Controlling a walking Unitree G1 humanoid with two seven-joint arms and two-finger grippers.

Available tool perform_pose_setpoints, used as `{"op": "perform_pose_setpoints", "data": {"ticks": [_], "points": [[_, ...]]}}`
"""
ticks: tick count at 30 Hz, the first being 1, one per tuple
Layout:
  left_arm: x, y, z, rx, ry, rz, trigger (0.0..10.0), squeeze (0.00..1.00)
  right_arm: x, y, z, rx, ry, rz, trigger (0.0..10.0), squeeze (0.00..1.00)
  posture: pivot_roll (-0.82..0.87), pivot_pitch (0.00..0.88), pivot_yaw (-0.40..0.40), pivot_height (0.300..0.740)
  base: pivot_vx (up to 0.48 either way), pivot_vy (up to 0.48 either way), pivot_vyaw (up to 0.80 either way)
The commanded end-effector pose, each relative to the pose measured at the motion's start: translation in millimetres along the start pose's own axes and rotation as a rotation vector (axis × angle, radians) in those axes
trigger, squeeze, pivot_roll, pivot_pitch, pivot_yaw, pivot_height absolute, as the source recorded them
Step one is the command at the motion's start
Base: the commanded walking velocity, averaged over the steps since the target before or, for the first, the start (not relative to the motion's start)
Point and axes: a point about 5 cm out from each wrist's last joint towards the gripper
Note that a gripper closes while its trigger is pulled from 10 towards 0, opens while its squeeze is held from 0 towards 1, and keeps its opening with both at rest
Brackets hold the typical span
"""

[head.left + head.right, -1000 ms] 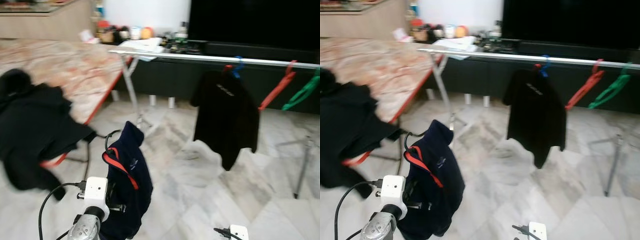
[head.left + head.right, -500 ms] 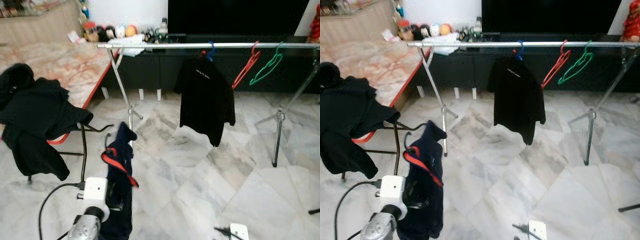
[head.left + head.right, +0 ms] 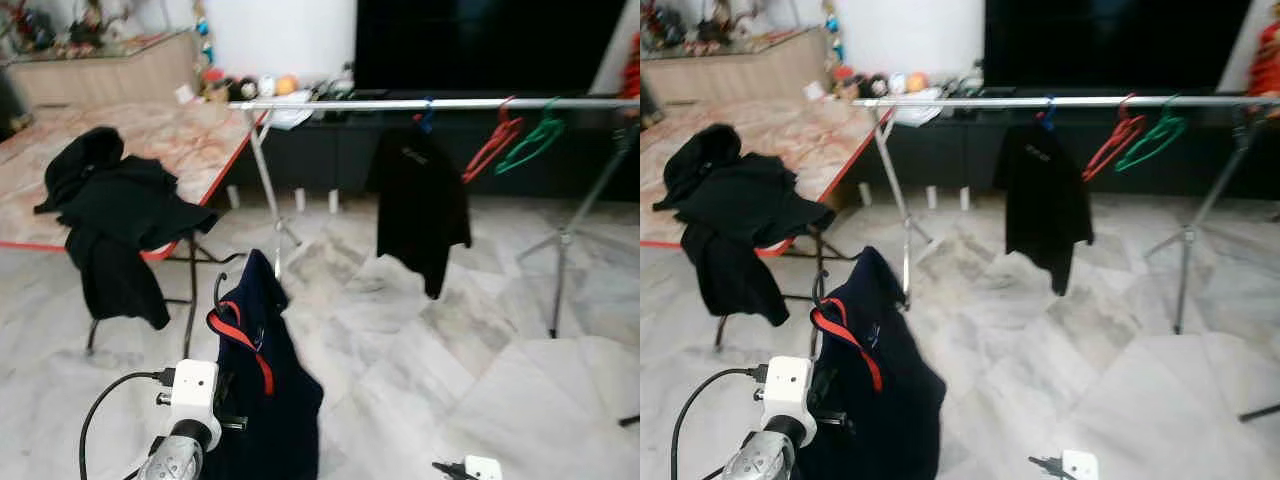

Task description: Hang hanger

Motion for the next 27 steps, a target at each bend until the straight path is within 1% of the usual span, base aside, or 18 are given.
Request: {"op": "perform_pose_setpoints", "data": {"ticks": [1,5,12,16,17,18,19,20,22,23,25,26,27], "points": [[13,-2.5,-3.6,-0.026,-0.039,0.003,10.0,0.00,4,6.4,-1.0,0.020,-0.014,0.002,10.0,0.00,0.06,0.075,0.041,0.740,0.000,0.000,0.00],[15,-7.6,-5.1,-0.059,-0.033,0.001,10.0,0.00,4,6.4,-1.0,0.021,-0.019,0.001,10.0,0.00,0.06,0.075,0.042,0.740,0.000,0.000,0.00],[15,-11.9,-5.2,-0.092,-0.015,0.008,10.0,0.00,5,6.3,-0.9,0.017,-0.031,0.002,10.0,0.00,0.06,0.079,0.043,0.740,0.000,0.000,0.00],[22,-20.9,-9.1,-0.170,-0.006,0.006,10.0,0.00,10,6.5,-0.6,0.022,-0.080,0.002,10.0,0.00,0.07,0.079,0.045,0.740,0.000,0.000,0.00],[29,-27.5,-13.1,-0.236,0.004,0.007,10.0,0.00,15,7.8,-0.1,0.040,-0.133,0.001,10.0,0.00,0.07,0.079,0.048,0.740,0.000,0.000,0.00],[29,-27.5,-13.1,-0.236,0.004,0.007,10.0,0.00,15,7.8,-0.1,0.040,-0.133,0.001,10.0,0.00,0.07,0.079,0.048,0.740,0.000,0.000,0.00],[34,-32.8,-15.6,-0.295,0.013,0.008,10.0,0.00,18,9.5,0.4,0.064,-0.176,-0.008,10.0,0.00,0.07,0.079,0.051,0.740,0.000,0.000,0.00],[37,-35.7,-17.6,-0.328,0.021,0.010,10.0,0.00,21,11.0,0.9,0.086,-0.207,-0.010,10.0,0.00,0.07,0.078,0.051,0.740,0.000,0.000,0.00],[42,-38.5,-20.2,-0.366,0.026,0.010,10.0,0.00,25,13.3,1.5,0.119,-0.245,-0.011,10.0,0.00,0.07,0.078,0.055,0.740,0.000,0.000,0.00],[49,-40.5,-24.1,-0.392,0.026,0.007,10.0,0.00,27,16.1,2.0,0.156,-0.269,-0.021,10.0,0.00,0.06,0.079,0.056,0.740,0.000,0.000,0.00],[55,-43.7,-27.1,-0.418,0.028,0.007,10.0,0.00,29,19.3,2.4,0.202,-0.282,-0.025,10.0,0.00,0.06,0.077,0.056,0.740,0.000,0.000,0.00],[59,-48.5,-28.8,-0.458,0.036,0.005,10.0,0.00,30,22.8,3.0,0.259,-0.295,-0.007,10.0,0.00,0.06,0.078,0.056,0.740,0.000,0.000,0.00],[60,-51.8,-28.9,-0.486,0.045,-0.002,10.0,0.00,31,24.6,3.5,0.288,-0.303,0.016,10.0,0.00,0.06,0.078,0.056,0.740,0.000,0.000,0.00]]}}
Point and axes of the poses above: a point about 5 cm out from each wrist's last joint towards the gripper, its own z axis pointing back from the gripper into the wrist, its own x axis along the axis of the wrist's last joint, y = z × x, and after that the axes turned 12 degrees about z, right-handed
